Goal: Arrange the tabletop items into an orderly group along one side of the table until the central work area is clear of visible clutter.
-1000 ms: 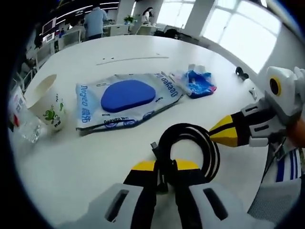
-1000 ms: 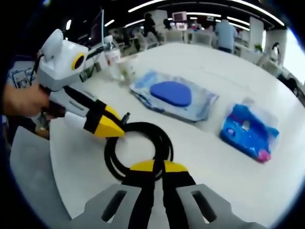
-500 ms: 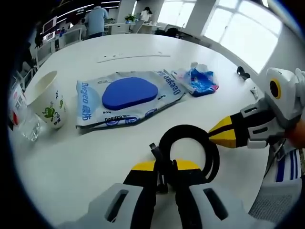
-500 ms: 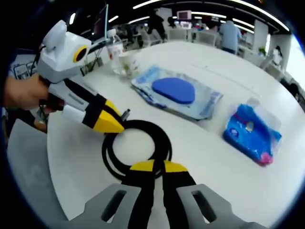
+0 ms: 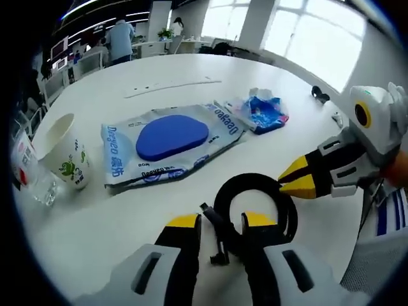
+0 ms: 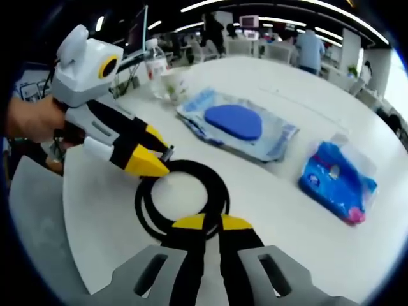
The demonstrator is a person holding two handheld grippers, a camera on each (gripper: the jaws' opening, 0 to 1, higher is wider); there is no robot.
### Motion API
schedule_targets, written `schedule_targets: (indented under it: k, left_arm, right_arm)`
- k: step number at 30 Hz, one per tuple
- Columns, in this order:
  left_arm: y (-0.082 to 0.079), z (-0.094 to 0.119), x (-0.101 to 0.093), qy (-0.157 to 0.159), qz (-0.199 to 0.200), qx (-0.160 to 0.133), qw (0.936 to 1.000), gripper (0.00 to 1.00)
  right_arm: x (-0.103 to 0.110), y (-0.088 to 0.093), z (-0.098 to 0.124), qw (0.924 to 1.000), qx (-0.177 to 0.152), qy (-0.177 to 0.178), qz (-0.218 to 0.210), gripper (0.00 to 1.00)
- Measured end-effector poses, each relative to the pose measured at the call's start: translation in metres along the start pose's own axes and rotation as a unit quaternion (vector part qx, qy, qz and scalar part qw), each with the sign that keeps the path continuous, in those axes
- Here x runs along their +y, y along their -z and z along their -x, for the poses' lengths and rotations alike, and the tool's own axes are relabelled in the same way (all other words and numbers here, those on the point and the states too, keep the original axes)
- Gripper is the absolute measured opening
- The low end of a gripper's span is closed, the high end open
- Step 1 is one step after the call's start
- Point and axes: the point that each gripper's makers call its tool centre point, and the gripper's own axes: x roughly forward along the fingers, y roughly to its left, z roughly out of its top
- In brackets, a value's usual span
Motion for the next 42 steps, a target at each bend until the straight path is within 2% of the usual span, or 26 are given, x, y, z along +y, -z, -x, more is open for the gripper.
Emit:
schedule_targets:
  k: [7, 13, 18, 23, 27, 33, 42]
  left_arm:
    - [-0.002, 0.005, 0.003, -0.011, -0.008, -0.008, 0.9999, 0.4]
    - [-0.008, 0.014, 0.006, -0.015, -0.017, -0.027, 0.9994, 0.48]
    - [-0.01, 0.023, 0.009, -0.024, -0.024, -0.039, 0.9987, 0.53]
    - [-0.012, 0.031, 0.012, -0.031, -0.027, -0.047, 0.9981, 0.57]
    - [-0.015, 0.042, 0.015, -0.034, -0.033, -0.06, 0.9971, 0.57]
    - [-0.017, 0.054, 0.022, -0.043, -0.038, -0.071, 0.9958, 0.65]
    - [-0.015, 0.071, 0.028, -0.046, -0.047, -0.08, 0.9946, 0.68]
  right_arm:
    - [-0.001, -0.008, 0.005, 0.9998, -0.019, 0.006, 0.009, 0.13]
    - [0.0, -0.016, 0.009, 0.9989, -0.044, 0.012, 0.012, 0.33]
    - [0.003, -0.018, 0.012, 0.9987, -0.047, 0.01, 0.019, 0.39]
    - [0.008, -0.022, 0.015, 0.9982, -0.055, 0.009, 0.023, 0.5]
    - [0.011, -0.025, 0.018, 0.9976, -0.064, 0.009, 0.026, 0.54]
    - [0.015, -0.029, 0.023, 0.9969, -0.071, 0.012, 0.031, 0.62]
    - [0.021, -0.032, 0.027, 0.9963, -0.076, 0.019, 0.036, 0.65]
